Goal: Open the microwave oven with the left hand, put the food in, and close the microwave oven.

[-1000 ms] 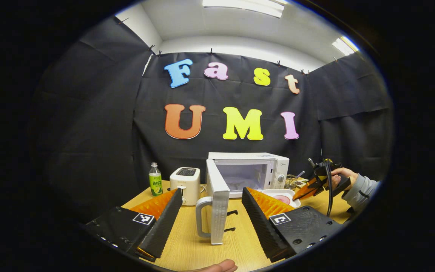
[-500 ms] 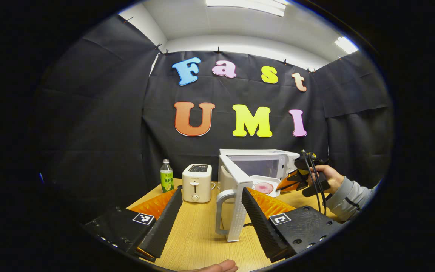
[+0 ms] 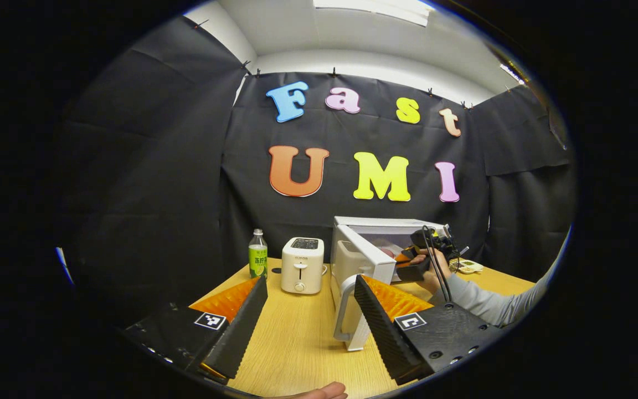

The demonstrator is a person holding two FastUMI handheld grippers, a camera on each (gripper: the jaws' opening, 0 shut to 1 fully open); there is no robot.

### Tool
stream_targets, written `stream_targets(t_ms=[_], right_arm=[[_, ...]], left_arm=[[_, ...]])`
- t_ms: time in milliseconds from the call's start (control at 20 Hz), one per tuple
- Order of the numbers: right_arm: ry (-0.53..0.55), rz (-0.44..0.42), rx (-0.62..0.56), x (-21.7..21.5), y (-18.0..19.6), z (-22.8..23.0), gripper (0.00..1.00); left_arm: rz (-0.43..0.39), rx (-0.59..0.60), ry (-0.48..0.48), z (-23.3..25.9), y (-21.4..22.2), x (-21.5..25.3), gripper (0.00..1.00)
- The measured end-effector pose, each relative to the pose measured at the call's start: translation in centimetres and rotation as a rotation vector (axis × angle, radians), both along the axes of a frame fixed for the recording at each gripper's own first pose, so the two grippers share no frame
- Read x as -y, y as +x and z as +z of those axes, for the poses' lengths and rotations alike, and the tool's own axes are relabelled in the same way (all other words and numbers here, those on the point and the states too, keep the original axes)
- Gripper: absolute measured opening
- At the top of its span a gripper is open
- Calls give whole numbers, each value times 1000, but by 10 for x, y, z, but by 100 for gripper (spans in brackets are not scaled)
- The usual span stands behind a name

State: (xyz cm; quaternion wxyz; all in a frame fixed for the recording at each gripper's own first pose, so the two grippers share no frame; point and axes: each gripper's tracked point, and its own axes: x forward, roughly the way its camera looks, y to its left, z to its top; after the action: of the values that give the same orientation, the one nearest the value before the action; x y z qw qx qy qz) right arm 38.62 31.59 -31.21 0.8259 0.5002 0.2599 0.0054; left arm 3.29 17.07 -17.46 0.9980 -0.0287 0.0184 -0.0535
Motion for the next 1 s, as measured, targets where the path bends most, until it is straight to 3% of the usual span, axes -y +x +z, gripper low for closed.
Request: stream_targets(t_ms=[250,600,650,800,850,900,950,1000], right_arm=[[-142,-41,55,-7,24,-7,7],[-207,-85,81,-5,29,-13,8],[-208,-96,90,-6,30,-13,9],[-258,-123,101,0,33,-13,13],[-298,-115,119,1,31,-11,7],[-342,-91,125,-1,32,-9,29],[-371,-58,130,-4,32,-9,39],[-375,-18,148,-9,30,-9,59]], left_arm=[[-20,-15,26,-7,1,6,94],[-54,-23,76,-14,-2,17,94],[-57,-22,80,-13,-3,18,82],[-62,-20,78,-15,-3,20,82],[-62,-21,74,-16,-2,20,82],[-63,-22,67,-17,-2,20,82],[-66,-25,59,-19,-2,19,82],[-66,-27,52,-20,-2,18,82]])
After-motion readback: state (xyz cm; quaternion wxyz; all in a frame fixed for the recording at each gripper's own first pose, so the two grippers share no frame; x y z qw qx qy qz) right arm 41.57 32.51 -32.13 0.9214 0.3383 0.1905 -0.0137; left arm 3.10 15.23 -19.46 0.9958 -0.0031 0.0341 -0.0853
